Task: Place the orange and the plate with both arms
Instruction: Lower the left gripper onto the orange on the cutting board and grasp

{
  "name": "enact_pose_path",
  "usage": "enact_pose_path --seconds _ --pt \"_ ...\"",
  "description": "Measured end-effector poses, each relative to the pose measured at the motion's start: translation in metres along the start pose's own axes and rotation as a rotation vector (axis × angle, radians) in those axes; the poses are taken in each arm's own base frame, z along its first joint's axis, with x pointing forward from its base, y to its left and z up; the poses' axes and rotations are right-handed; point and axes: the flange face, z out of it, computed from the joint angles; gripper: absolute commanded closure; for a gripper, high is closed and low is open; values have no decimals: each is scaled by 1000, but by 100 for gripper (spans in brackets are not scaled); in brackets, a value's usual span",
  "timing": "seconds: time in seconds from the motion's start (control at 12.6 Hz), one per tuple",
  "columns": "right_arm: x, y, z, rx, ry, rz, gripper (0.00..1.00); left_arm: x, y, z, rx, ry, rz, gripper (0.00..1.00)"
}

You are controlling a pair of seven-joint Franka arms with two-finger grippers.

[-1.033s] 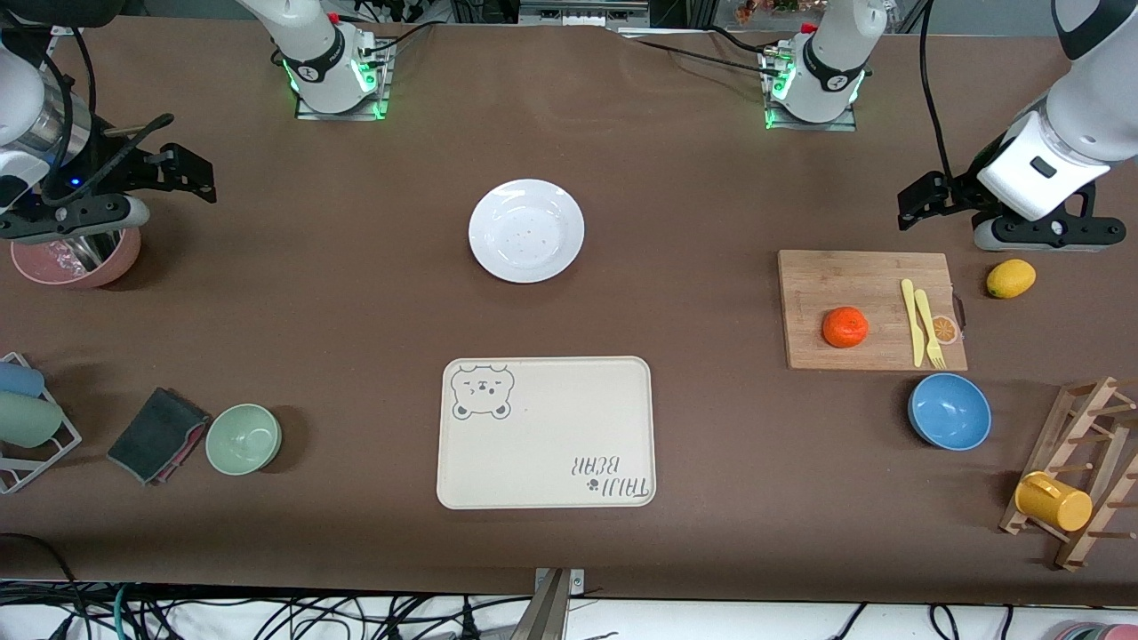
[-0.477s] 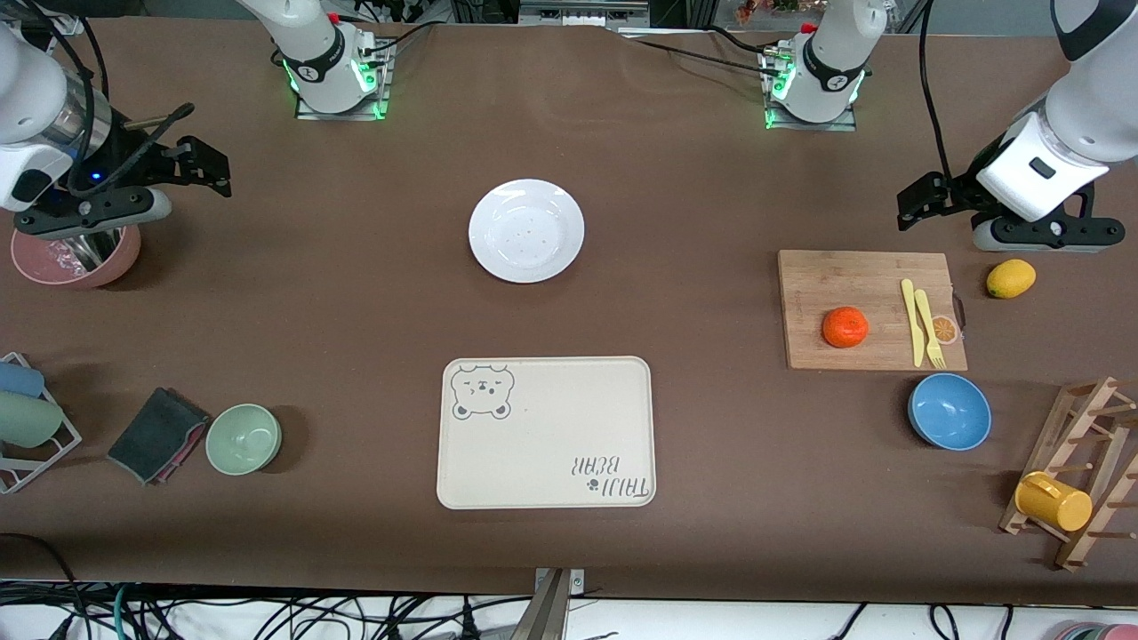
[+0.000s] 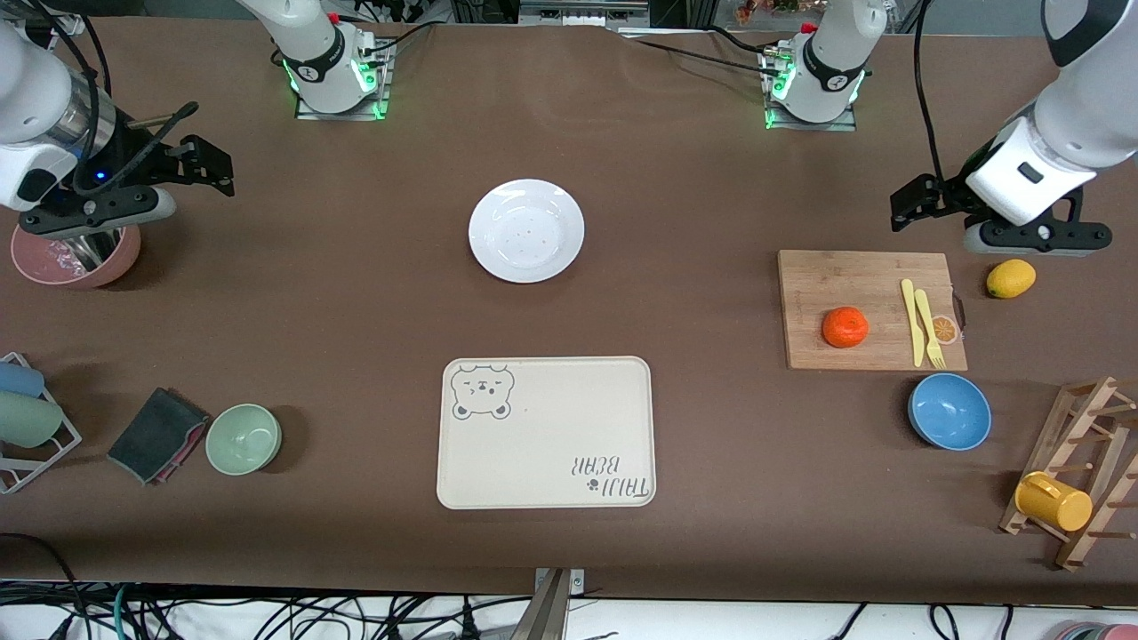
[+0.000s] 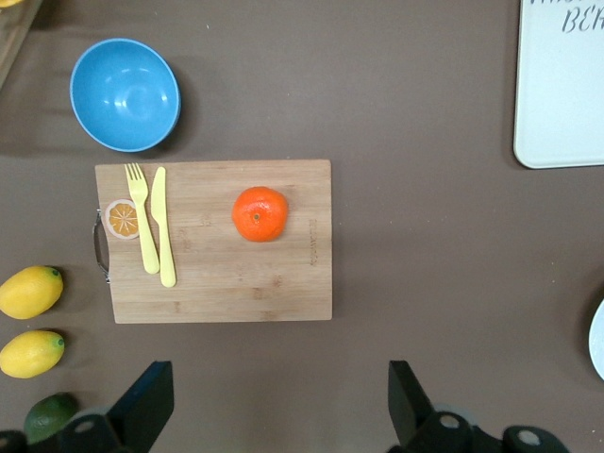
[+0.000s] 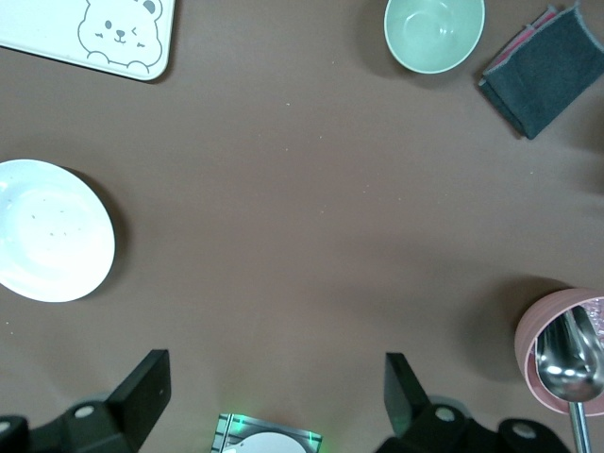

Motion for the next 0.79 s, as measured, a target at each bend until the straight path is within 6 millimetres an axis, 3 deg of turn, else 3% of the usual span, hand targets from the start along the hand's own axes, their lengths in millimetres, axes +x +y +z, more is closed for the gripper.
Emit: enact_pose_path --seconds 0.4,0.79 --pt "-2 -2 0 1 -15 -3 0 39 -15 87 2 -156 -24 0" --pt "-2 -4 0 1 -15 -7 0 81 -25 191 64 -151 2 0"
